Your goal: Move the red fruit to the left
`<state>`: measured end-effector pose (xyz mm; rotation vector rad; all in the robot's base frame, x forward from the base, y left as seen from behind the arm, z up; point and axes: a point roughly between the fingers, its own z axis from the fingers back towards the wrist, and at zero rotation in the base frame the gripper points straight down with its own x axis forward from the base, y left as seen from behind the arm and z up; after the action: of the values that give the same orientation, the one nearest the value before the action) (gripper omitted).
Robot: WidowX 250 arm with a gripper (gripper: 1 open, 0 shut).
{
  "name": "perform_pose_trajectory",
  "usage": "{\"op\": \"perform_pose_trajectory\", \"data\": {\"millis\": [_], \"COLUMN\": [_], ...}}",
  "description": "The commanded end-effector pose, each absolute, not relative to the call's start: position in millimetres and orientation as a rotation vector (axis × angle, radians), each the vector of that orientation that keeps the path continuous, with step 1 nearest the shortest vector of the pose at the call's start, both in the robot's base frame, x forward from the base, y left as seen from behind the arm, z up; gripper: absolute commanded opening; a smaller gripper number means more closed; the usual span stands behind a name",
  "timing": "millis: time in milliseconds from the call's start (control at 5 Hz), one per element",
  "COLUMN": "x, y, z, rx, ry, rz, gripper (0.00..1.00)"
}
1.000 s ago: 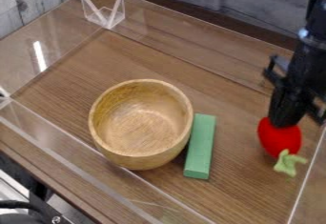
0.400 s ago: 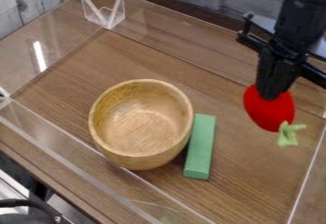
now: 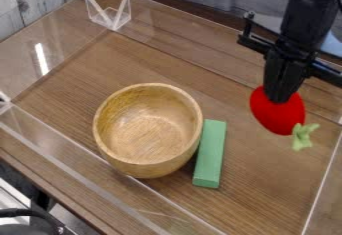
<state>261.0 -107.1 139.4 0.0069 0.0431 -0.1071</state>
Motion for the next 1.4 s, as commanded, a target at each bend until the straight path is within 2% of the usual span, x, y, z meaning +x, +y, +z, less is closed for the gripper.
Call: {"op": "perform_pose_trajectory", "data": {"millis": [0,400,800,1200], "x": [269,273,261,259], "y": [-93,-73,-64,-49], "z": [151.4,144.7,151.3,132.4], "rx": [-0.007,-0.012,-0.02,-0.023], "ry": [-0.015,-0.008,-0.005,-0.016], "rz": [-0.086,-0.11,-0.115,-0.032], "gripper": [0.0,0.0,0.0,0.0]}}
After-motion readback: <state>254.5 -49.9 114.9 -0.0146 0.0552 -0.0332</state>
